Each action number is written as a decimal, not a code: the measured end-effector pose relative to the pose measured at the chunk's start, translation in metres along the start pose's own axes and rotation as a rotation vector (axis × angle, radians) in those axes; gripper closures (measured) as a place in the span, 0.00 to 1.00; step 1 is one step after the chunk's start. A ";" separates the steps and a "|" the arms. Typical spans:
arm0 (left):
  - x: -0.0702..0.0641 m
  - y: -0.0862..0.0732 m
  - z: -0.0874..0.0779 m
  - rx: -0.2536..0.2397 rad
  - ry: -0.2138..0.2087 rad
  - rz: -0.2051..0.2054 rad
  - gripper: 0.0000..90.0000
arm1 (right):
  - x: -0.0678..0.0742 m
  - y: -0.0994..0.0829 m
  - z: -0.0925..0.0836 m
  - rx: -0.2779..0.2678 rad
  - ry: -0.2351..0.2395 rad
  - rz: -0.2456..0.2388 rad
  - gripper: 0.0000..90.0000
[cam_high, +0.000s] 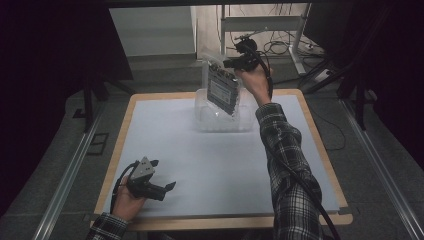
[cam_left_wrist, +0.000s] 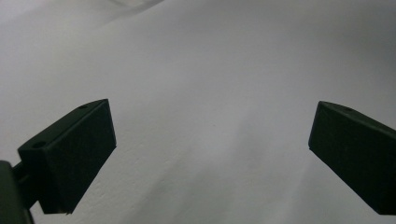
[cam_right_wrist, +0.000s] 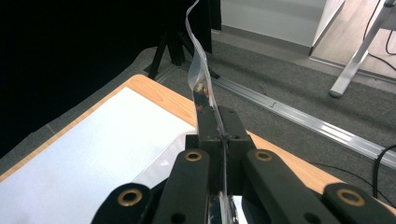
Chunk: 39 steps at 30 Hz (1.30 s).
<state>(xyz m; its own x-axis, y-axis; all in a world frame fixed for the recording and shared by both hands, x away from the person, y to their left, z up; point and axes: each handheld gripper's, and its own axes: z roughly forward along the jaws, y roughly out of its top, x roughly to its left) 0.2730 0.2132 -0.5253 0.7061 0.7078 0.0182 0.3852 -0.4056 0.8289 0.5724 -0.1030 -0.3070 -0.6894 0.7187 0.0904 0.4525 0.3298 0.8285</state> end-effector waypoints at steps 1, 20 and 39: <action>0.000 0.000 0.000 0.000 0.000 0.000 0.00 | 0.000 -0.001 0.001 0.003 0.000 0.002 0.99; -0.001 0.000 0.000 0.001 -0.007 -0.002 0.00 | -0.012 -0.022 0.018 0.011 -0.042 0.043 0.99; 0.000 0.000 -0.001 -0.002 0.001 0.002 0.00 | -0.016 -0.017 0.009 -0.036 -0.087 -0.050 0.41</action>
<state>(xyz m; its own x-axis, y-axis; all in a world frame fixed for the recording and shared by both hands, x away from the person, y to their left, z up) 0.2729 0.2135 -0.5246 0.7064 0.7075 0.0201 0.3829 -0.4060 0.8298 0.5808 -0.1144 -0.3272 -0.6581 0.7529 0.0020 0.3974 0.3452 0.8502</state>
